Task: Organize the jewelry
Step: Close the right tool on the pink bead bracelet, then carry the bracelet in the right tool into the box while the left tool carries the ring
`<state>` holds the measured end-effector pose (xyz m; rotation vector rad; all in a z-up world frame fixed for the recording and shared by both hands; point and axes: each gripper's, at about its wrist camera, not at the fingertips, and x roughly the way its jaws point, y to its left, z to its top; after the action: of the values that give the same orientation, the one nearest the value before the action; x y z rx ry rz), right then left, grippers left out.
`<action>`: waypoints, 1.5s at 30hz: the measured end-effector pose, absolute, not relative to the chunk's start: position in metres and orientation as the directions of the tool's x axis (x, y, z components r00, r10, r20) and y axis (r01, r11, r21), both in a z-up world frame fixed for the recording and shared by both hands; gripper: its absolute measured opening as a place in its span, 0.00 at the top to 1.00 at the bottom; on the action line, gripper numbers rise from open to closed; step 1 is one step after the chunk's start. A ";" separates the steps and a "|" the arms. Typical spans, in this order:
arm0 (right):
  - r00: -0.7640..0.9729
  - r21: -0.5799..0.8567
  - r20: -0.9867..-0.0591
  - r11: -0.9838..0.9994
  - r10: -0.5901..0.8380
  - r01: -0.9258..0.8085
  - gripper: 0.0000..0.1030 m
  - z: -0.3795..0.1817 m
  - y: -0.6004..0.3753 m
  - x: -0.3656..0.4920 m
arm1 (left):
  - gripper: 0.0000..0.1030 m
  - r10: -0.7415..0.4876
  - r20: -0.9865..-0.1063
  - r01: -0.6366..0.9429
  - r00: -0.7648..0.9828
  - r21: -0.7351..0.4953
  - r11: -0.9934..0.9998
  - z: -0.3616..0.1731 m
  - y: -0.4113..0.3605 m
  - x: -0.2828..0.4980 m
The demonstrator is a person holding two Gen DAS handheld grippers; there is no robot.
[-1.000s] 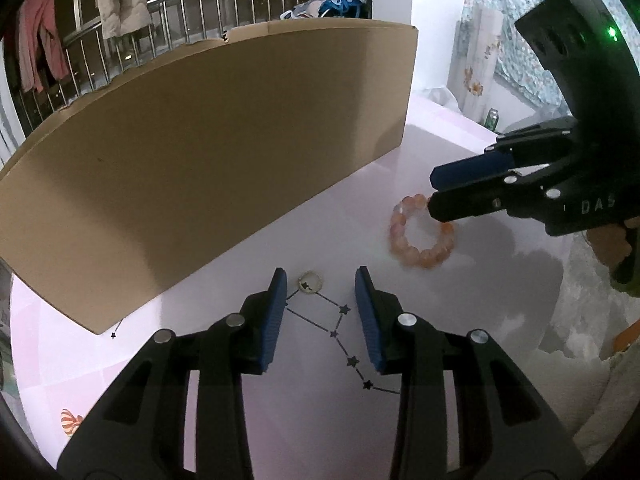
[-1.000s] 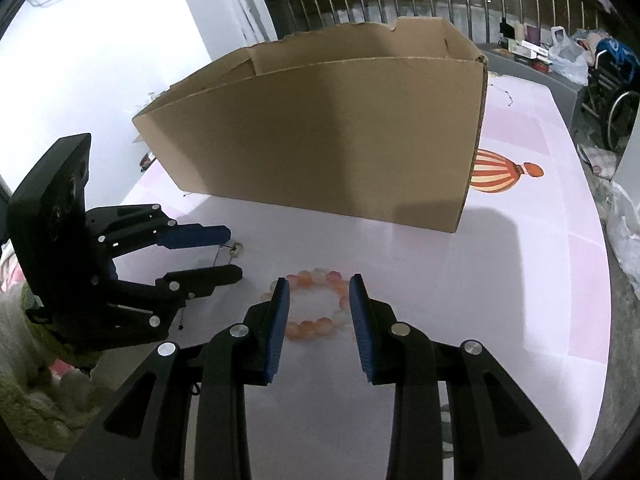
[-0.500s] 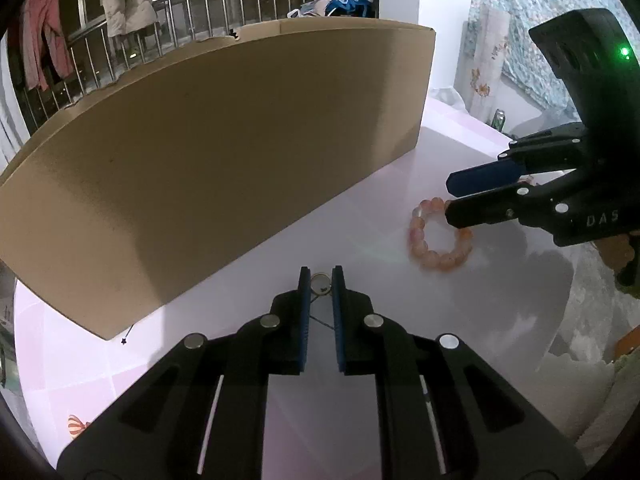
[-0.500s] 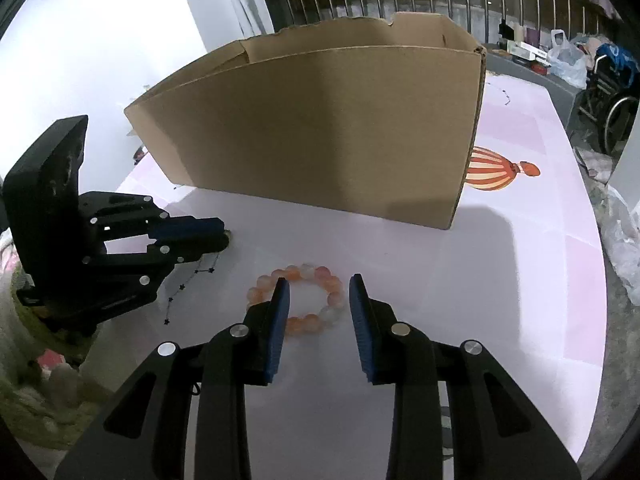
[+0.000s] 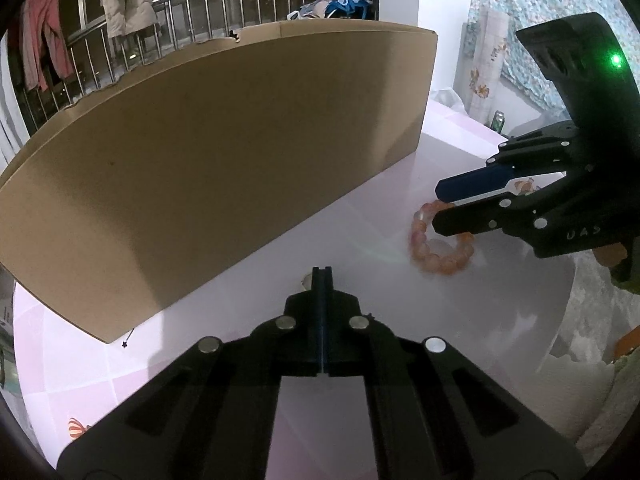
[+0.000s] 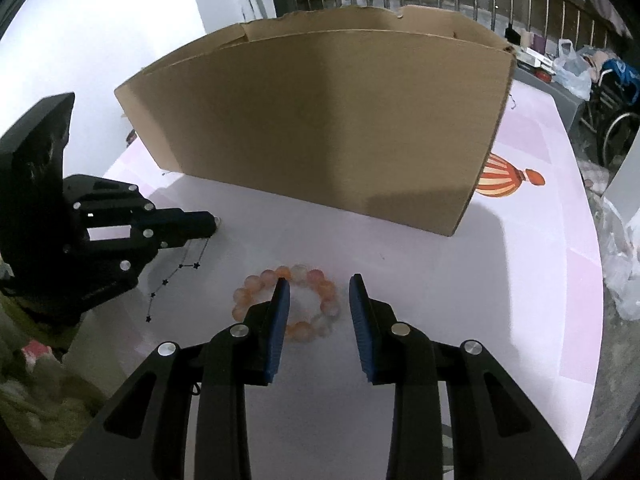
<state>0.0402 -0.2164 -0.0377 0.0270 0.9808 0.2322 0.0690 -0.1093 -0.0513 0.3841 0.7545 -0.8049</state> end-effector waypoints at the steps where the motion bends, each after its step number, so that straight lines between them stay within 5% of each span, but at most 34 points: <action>1: 0.534 0.121 -0.821 0.975 0.203 -0.185 0.71 -0.038 -0.216 0.041 | 1.00 -0.504 -0.732 0.763 0.458 0.032 0.645 -0.051 -0.109 0.069; 6: 0.534 0.087 -0.827 0.978 0.177 -0.189 0.74 -0.038 -0.214 0.039 | 1.00 -0.501 -0.735 0.766 0.456 0.038 0.642 -0.050 -0.107 0.069; 9: 0.530 0.078 -0.832 0.979 0.167 -0.186 0.86 -0.039 -0.215 0.039 | 1.00 -0.504 -0.736 0.768 0.453 0.035 0.639 -0.050 -0.107 0.067; 12: 0.519 0.097 -0.836 0.980 0.176 -0.175 0.90 -0.038 -0.218 0.039 | 0.87 -0.503 -0.733 0.773 0.458 0.050 0.632 -0.048 -0.108 0.063; 17: 0.518 0.101 -0.838 0.982 0.172 -0.162 0.90 -0.038 -0.219 0.035 | 0.80 -0.498 -0.724 0.762 0.478 0.060 0.645 -0.046 -0.105 0.065; 45: 0.534 0.116 -0.825 0.980 0.184 -0.159 0.90 -0.031 -0.217 0.030 | 0.90 -0.507 -0.735 0.762 0.450 0.021 0.647 -0.049 -0.111 0.073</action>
<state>0.0298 -0.2172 -0.0308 0.0276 0.9867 0.2049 0.0730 -0.1106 -0.0494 0.3759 0.7630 -0.8076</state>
